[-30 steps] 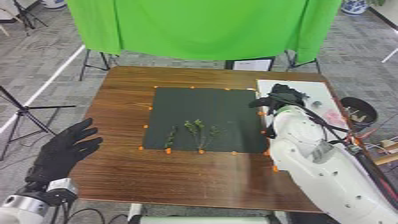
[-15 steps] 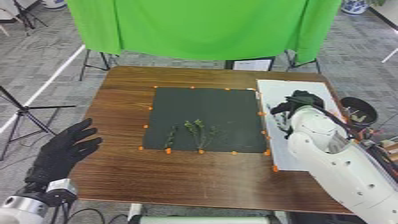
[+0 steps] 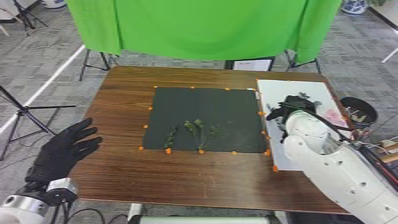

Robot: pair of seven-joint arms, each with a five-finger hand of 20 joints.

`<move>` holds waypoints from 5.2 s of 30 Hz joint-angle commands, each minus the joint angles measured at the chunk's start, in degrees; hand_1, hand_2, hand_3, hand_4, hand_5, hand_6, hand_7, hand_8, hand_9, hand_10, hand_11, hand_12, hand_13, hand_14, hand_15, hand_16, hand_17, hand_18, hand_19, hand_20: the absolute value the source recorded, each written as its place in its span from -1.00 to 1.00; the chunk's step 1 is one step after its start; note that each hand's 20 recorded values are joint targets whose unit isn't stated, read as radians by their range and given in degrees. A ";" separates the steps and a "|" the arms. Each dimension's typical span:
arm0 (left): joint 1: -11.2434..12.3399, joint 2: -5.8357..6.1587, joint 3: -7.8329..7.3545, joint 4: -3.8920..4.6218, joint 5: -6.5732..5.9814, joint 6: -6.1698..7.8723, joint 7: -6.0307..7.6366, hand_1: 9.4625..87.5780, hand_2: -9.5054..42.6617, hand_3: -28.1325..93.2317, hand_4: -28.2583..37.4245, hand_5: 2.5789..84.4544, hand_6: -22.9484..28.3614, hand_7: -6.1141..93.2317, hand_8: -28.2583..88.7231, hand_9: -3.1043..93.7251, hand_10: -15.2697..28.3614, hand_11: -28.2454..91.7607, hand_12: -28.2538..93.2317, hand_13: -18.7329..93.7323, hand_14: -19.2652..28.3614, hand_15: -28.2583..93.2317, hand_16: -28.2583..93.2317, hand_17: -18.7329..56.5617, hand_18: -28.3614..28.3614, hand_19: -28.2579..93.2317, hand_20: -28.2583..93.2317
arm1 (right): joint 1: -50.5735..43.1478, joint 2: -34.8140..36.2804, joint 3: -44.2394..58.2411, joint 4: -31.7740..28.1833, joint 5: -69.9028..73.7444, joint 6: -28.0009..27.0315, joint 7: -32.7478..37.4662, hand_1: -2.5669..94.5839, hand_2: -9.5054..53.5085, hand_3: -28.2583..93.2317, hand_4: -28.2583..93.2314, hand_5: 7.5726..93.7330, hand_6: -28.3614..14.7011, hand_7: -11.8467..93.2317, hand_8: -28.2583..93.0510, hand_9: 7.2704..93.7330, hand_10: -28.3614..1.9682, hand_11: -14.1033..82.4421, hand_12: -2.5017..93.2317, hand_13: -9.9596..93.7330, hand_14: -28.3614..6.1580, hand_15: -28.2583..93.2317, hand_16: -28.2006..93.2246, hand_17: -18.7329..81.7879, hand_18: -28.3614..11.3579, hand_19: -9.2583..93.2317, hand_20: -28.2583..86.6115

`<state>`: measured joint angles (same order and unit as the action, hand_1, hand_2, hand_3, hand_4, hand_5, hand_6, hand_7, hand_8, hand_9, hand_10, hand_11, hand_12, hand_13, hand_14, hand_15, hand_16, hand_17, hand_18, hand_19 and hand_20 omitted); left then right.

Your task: Arrange flowers

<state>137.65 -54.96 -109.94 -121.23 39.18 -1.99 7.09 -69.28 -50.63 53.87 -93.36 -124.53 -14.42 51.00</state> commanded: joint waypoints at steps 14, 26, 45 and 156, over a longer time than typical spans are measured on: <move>-0.30 0.15 0.17 0.24 0.16 -0.34 -1.21 -0.65 -0.75 0.64 -1.00 -0.29 0.10 -0.52 -0.68 -0.38 0.31 -0.14 -0.24 -0.31 0.56 0.22 -0.60 -0.76 0.79 0.14 -0.38 | -0.56 0.53 -1.88 3.92 2.22 8.90 -4.85 0.00 -1.00 0.77 -1.00 0.58 0.35 0.16 -0.20 0.77 0.40 0.63 0.17 0.71 0.19 0.84 0.13 0.02 -0.51 0.73 0.19; 0.37 -0.41 -0.15 -0.16 0.21 0.12 -1.02 -0.65 -0.75 0.64 -1.00 -0.29 0.10 -0.52 -0.68 -0.38 0.31 -0.13 -0.25 -0.31 0.56 0.22 -0.60 -0.76 0.79 0.14 -0.39 | -1.37 3.35 -2.21 0.19 -7.46 18.15 -12.34 -0.06 -1.00 0.91 -0.93 0.52 0.19 0.29 -0.15 0.77 0.40 0.73 0.20 0.71 0.14 0.90 0.13 0.02 -0.50 0.74 0.21; 0.18 -0.27 0.05 0.06 -0.09 0.18 -1.18 -0.65 -0.74 0.64 -1.00 -0.29 0.10 -0.52 -0.68 -0.38 0.30 -0.13 -0.25 -0.31 0.55 0.22 -0.60 -0.76 0.79 0.14 -0.39 | -6.70 2.46 1.21 -15.87 -7.28 19.61 -10.66 -0.09 -1.00 0.91 -0.89 0.52 0.21 0.32 -0.15 0.77 0.41 0.76 0.19 0.72 0.17 0.92 0.11 0.03 -0.51 0.75 0.22; -0.03 -0.93 0.07 0.49 0.14 -0.71 -2.52 -0.65 -0.74 0.65 -1.00 -0.29 0.11 -0.52 -0.68 -0.38 0.31 -0.13 -0.25 -0.31 0.56 0.22 -0.60 -0.76 0.79 0.14 -0.39 | -12.15 6.80 7.39 -14.33 -12.37 5.59 -8.52 -0.43 -1.00 0.94 -1.00 -0.33 0.08 0.13 -0.83 -0.26 -0.07 0.27 -0.27 0.09 -0.06 0.76 -0.06 -0.32 -0.67 0.51 0.24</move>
<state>136.75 -55.08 -109.73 -120.32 39.20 -2.59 5.01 -81.32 -46.59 58.00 -109.30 -136.73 -2.42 43.00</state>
